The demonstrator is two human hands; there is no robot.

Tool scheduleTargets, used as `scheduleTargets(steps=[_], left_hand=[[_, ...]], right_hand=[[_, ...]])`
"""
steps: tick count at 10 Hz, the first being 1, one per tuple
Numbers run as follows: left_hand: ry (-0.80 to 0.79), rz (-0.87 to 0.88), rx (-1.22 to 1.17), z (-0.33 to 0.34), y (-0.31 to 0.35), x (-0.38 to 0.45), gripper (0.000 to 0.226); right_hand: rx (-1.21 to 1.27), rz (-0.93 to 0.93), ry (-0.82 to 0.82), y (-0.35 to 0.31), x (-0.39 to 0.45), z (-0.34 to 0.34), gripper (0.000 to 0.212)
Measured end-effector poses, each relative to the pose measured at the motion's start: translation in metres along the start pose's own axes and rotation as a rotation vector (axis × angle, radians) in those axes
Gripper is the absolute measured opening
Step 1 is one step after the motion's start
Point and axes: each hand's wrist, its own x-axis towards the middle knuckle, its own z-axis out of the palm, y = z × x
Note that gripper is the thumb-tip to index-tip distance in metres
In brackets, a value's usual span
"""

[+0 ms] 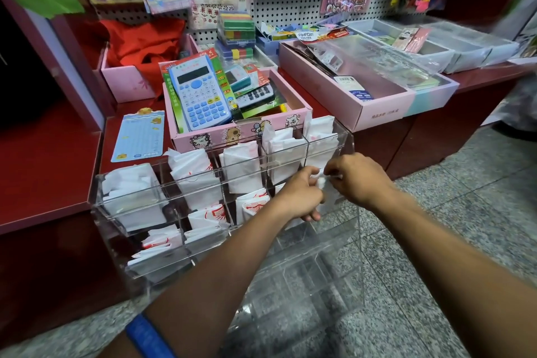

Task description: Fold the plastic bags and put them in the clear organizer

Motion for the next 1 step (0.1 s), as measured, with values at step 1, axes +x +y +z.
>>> scheduleTargets(steps=[1], left_hand=[[0.000, 0.025, 0.014, -0.0021, 0.0014, -0.0065, 0.065]], right_hand=[[0.007, 0.020, 0.000, 0.0081, 0.0007, 0.0041, 0.031]])
